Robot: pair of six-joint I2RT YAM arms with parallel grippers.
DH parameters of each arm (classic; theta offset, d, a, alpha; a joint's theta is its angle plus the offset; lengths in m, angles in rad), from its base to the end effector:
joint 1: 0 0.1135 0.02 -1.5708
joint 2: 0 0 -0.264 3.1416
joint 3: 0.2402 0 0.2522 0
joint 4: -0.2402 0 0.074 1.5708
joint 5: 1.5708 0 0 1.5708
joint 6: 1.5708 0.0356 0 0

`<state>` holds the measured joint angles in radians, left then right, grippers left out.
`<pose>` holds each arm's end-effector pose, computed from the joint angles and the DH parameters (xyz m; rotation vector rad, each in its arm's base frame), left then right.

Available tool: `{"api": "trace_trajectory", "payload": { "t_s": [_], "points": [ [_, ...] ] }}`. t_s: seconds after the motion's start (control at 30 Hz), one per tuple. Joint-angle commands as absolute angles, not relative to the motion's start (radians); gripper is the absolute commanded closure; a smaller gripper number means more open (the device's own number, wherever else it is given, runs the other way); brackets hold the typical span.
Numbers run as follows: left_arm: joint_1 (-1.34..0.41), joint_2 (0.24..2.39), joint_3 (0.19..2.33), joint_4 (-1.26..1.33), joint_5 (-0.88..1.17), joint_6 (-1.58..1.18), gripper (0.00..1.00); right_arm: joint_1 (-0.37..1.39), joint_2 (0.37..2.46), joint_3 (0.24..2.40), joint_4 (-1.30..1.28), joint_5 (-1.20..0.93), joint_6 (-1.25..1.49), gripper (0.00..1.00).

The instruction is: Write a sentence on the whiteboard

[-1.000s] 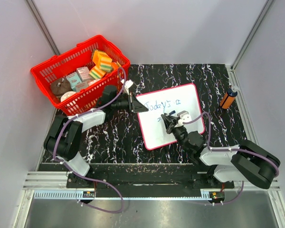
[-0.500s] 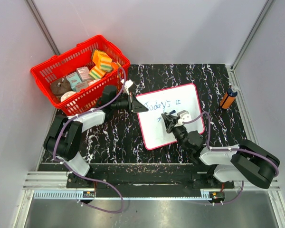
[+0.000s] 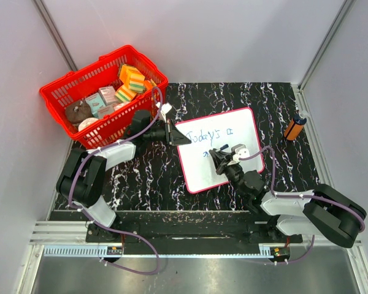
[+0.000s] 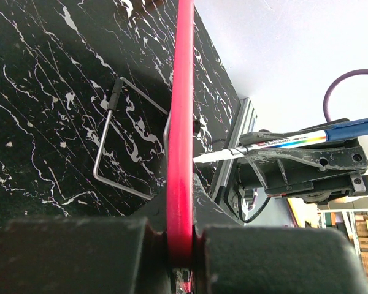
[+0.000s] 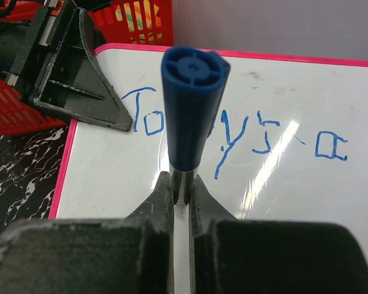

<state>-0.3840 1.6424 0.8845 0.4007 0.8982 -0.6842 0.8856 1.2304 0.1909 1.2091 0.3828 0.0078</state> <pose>0.3124 -0.1562 0.2184 0.3632 2.0816 -1.5394 0.1452 0.1567 0.1996 -0.3024 1.3977 0.4704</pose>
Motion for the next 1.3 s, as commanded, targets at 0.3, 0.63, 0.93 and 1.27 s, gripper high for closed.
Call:
{"api": "trace_trajectory", "payload": {
  "t_s": [0.3,0.63,0.93,1.27],
  "points": [
    [-0.380,1.647,0.897,0.264,0.841,-0.557,1.00,0.891,1.275,0.153,1.147,0.322,0.089,1.00],
    [-0.380,1.647,0.896,0.262,0.841,-0.555,1.00,0.891,1.282,0.153,1.190,0.284,0.106,1.00],
    [-0.380,1.649,0.891,0.247,0.834,-0.540,1.00,0.891,0.993,0.164,1.042,0.320,0.100,1.00],
    [-0.382,1.647,0.897,0.244,0.836,-0.537,1.00,0.885,0.951,0.224,0.893,0.433,0.032,1.00]
  ]
}}
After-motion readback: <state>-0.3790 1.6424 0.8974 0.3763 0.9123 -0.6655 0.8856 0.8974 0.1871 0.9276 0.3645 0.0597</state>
